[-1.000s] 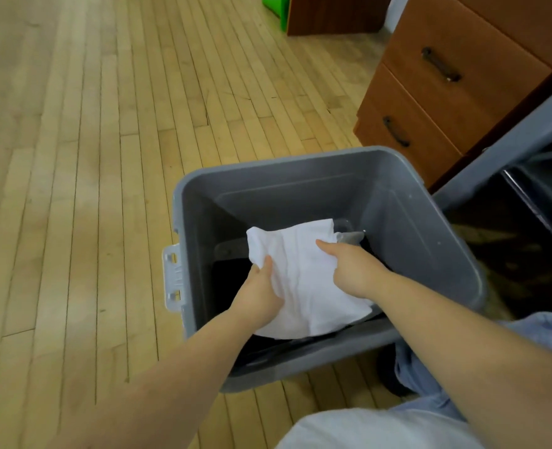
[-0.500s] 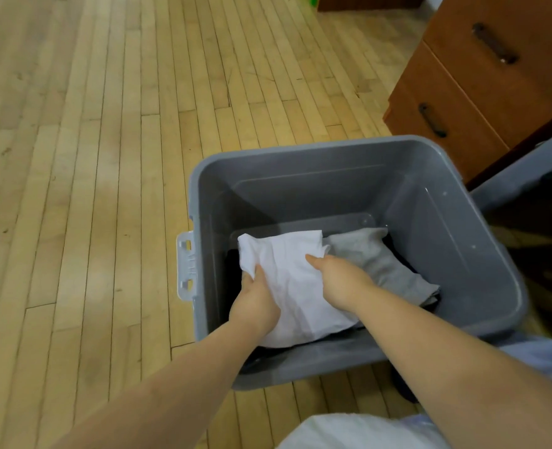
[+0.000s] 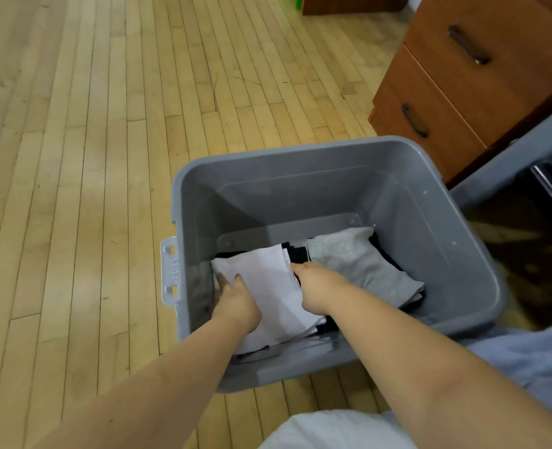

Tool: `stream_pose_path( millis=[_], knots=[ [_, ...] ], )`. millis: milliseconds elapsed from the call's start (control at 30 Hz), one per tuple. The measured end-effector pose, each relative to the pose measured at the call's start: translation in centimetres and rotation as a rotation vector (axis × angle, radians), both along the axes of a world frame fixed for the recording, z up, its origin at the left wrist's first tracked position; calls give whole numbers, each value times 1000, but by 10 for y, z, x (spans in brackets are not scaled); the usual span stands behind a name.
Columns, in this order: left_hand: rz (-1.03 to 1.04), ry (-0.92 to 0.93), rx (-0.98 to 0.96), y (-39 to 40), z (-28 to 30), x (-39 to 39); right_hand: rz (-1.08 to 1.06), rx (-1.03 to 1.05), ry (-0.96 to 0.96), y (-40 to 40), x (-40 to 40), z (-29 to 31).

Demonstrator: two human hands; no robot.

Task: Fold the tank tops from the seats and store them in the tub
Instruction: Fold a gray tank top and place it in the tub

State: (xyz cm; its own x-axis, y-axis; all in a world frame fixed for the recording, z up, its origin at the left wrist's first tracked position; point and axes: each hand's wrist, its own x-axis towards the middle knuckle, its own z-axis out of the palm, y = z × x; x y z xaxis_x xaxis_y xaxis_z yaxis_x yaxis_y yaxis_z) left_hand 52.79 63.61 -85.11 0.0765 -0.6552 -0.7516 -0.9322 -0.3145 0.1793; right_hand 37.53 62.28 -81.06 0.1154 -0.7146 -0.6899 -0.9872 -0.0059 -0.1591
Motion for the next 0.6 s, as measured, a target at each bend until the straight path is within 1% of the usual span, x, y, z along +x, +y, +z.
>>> stream_pose_path(
  millis=[133, 267, 367, 467, 600],
  knots=[
    [-294, 25, -263, -10, 26, -14, 21, -59, 14, -2, -12, 19],
    [-471, 83, -447, -29, 68, -49, 13, -96, 53, -1, -36, 47],
    [-553, 151, -514, -38, 101, -84, 20, -98, 114, 3, -67, 79],
    [-666, 192, -570, -40, 131, -123, -48, -233, 92, 16, -110, 115],
    [-797, 245, -656, -26, 164, -180, -157, -340, 136, 45, -176, 158]
  ],
)
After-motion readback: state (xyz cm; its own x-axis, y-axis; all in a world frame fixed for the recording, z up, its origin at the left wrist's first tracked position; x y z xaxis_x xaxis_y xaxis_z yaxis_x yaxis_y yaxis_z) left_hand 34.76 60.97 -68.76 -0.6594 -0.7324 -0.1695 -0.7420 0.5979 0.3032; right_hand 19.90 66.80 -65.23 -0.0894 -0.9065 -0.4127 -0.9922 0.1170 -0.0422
